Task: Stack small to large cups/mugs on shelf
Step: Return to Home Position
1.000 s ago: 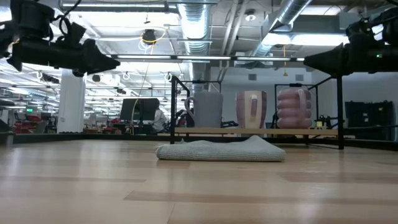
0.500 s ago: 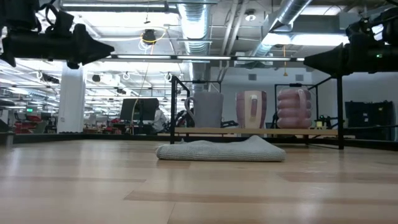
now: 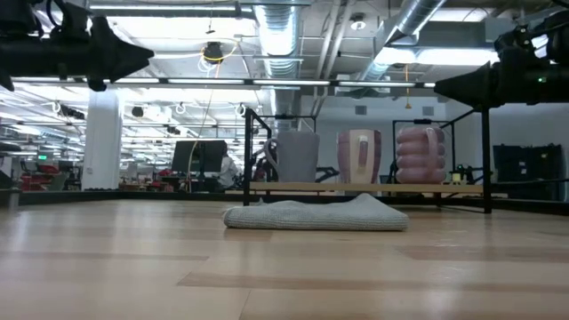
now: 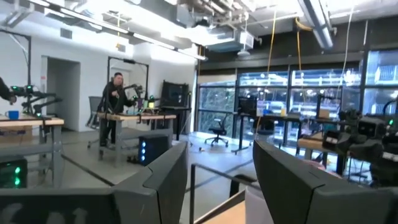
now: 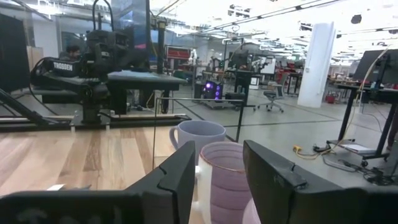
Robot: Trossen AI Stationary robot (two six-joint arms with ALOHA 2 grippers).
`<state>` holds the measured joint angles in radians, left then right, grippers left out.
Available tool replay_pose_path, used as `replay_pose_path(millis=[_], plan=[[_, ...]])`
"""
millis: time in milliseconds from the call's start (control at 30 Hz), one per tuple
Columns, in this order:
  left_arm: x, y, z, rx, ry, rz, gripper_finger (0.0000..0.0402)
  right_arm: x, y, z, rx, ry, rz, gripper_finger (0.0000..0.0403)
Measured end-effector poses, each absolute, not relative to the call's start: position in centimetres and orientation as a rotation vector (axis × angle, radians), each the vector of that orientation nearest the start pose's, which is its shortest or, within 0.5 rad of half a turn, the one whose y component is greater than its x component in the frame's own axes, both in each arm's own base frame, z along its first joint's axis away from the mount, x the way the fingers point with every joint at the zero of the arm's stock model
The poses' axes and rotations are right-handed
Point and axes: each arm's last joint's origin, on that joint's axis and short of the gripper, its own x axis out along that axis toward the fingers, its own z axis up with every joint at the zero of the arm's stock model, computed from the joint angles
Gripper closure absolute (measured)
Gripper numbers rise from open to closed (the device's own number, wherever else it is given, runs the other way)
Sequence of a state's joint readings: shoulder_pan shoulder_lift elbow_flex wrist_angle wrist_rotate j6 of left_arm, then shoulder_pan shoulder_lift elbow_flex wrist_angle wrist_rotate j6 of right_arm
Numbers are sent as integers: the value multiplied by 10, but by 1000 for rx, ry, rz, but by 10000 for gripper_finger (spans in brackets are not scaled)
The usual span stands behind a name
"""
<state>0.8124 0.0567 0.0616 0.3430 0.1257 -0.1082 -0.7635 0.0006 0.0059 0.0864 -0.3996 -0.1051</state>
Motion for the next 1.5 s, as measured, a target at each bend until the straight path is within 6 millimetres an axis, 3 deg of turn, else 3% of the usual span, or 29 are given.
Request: replay_pose_path(millis=[567,1033,1500], plan=[[63,58,216,60,-401,569,228,76,-57,173,-154,-57,-368,249],[66,61,202,10,-255,590,228,76,-57,175,-162,-75,-371,250],[68,63,175,-145,20,620,228,76,-57,176,-165,-79,-370,250]])
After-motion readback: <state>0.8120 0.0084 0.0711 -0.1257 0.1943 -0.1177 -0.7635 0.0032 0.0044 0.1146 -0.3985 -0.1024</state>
